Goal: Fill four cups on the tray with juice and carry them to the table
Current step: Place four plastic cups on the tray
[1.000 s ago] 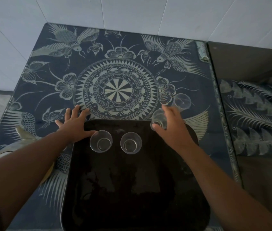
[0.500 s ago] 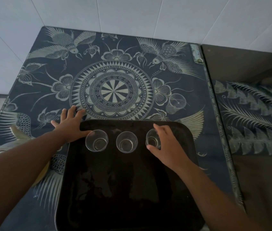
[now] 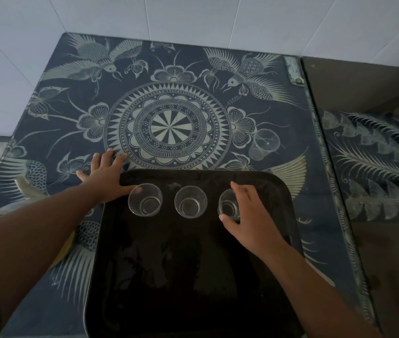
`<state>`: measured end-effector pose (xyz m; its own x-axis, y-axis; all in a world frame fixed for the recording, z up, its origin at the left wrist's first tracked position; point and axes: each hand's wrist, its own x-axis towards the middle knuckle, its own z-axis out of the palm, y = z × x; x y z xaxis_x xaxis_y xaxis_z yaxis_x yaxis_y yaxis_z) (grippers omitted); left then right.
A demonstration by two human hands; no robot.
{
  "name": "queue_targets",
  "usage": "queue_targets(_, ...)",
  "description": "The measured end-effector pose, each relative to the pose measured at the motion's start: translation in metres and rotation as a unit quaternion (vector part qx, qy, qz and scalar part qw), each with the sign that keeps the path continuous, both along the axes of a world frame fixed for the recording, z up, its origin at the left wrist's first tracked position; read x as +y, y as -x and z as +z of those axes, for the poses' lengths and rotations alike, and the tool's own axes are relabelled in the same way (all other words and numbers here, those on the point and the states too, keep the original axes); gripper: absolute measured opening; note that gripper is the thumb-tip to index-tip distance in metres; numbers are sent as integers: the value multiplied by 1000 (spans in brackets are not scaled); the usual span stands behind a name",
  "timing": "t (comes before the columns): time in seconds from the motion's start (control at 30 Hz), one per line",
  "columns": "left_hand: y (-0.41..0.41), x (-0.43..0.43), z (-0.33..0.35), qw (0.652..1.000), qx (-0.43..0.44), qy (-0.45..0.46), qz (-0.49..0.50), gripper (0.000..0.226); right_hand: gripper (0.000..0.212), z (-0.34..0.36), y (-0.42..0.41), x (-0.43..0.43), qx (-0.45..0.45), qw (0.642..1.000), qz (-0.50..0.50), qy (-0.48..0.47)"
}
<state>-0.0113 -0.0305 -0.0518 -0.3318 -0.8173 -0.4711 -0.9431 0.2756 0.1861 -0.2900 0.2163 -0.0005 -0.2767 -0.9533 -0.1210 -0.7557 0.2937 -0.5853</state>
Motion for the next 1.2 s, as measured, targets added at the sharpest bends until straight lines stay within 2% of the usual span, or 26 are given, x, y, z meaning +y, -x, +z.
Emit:
queue_targets(0.27, 1, -1, 2, 1000, -3, 0, 3, 116, 80, -2, -2, 4, 0, 1000, 4, 18)
queue_targets(0.43, 2, 0, 3, 1000, -3, 0, 4, 116, 87, 1, 2, 4, -14, 999, 8, 28)
queue_targets(0.6, 3, -1, 4, 1000, -7, -3, 8, 118, 72, 22, 19, -13, -64, 994, -53, 67)
queue_targets(0.77, 3, 0, 3, 1000, -11, -5, 11, 117, 62, 35, 57, -45, -4, 990, -87, 107)
queue_targets(1.0, 4, -2, 4, 1000, -21, -15, 15, 118, 67, 26, 108, -81, 49, 991, -80, 91)
queue_targets(1.2, 4, -2, 4, 999, -23, -17, 15, 119, 78, 12, 129, -99, 7, 991, -126, 36)
